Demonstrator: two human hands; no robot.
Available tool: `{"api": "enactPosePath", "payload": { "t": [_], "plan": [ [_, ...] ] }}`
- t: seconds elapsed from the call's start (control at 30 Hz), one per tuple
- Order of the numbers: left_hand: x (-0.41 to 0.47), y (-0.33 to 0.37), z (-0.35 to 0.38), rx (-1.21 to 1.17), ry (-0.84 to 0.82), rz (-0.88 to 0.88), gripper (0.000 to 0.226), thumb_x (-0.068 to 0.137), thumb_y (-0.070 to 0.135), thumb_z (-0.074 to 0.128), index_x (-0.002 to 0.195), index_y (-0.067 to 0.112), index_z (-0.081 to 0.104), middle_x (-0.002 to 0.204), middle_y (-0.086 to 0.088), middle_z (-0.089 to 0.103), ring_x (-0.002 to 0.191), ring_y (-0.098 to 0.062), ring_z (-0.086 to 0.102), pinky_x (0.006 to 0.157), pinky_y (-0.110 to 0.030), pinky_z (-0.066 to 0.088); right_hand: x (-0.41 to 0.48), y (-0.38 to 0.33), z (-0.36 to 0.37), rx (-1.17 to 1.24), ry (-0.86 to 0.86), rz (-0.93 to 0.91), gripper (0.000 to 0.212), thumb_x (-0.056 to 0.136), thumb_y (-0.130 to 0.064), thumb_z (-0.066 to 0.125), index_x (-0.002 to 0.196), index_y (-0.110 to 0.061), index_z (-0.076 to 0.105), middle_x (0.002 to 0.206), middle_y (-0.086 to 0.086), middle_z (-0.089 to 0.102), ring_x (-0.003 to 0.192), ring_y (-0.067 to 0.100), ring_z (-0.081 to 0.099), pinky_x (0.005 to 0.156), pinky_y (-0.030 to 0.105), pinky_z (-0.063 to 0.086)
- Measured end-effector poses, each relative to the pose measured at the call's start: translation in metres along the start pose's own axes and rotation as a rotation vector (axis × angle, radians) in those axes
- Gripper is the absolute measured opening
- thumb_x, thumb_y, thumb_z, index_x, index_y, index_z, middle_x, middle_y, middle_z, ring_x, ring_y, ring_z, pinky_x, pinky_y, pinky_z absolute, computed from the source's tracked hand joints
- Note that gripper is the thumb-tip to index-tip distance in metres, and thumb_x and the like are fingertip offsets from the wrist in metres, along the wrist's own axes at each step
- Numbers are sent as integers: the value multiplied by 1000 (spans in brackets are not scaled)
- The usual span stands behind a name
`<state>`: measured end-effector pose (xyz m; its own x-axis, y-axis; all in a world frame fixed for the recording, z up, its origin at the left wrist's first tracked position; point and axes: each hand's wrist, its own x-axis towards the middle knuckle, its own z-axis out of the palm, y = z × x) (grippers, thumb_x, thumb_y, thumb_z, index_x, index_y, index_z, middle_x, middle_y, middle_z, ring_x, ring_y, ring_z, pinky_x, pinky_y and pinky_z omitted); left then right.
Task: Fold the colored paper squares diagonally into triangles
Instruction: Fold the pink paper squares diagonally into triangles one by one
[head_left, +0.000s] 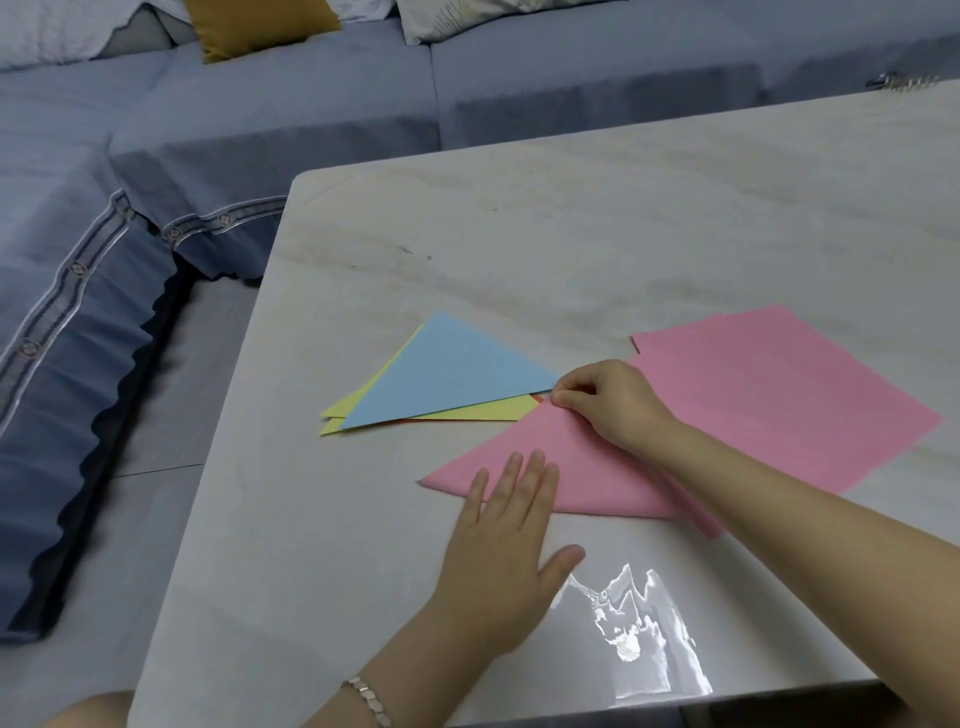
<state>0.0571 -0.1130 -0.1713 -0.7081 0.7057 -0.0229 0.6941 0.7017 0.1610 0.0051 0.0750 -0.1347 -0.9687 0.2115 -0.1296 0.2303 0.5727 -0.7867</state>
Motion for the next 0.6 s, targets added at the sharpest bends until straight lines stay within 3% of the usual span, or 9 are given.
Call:
{"api": "enactPosePath", "payload": {
  "t": [0.13, 0.23, 0.43, 0.53, 0.6],
  "plan": [
    [-3, 0, 3, 12, -24, 15, 69, 93, 60, 11, 139, 16, 36, 147, -7, 38, 137, -27, 26, 105, -50, 15, 0, 0, 1, -13, -1, 4, 14, 84, -10, 60, 78, -8, 72, 84, 2, 69, 79, 14, 57, 74, 27, 43],
    [-5, 1, 5, 26, -9, 11, 66, 89, 66, 13, 143, 31, 27, 150, -6, 32, 137, -36, 19, 102, -59, 11, 0, 0, 2, -9, 6, 11, 14, 84, -11, 60, 79, -9, 72, 88, 3, 71, 84, 16, 60, 79, 30, 46],
    [-5, 3, 3, 97, -10, 24, 58, 86, 71, 12, 140, 50, 16, 151, -10, 26, 134, -45, 13, 98, -63, 9, 0, 0, 1, -34, 9, 12, 13, 84, -11, 60, 84, -9, 73, 93, 5, 72, 85, 15, 60, 80, 30, 47],
    [-5, 3, 4, 83, -25, 9, 68, 85, 72, 12, 143, 38, 22, 151, -8, 28, 135, -42, 15, 97, -63, 10, -5, -3, 1, -185, 47, -18, 15, 85, -13, 59, 94, -10, 71, 100, 7, 68, 94, 20, 60, 83, 31, 46],
    [-5, 2, 4, 64, -42, -31, 81, 84, 73, 11, 143, 20, 30, 150, -5, 31, 136, -37, 18, 97, -62, 12, -21, -9, 1, -385, 189, -208, 21, 86, -12, 53, 100, -6, 68, 103, 10, 63, 97, 28, 57, 83, 34, 46]
  ]
}}
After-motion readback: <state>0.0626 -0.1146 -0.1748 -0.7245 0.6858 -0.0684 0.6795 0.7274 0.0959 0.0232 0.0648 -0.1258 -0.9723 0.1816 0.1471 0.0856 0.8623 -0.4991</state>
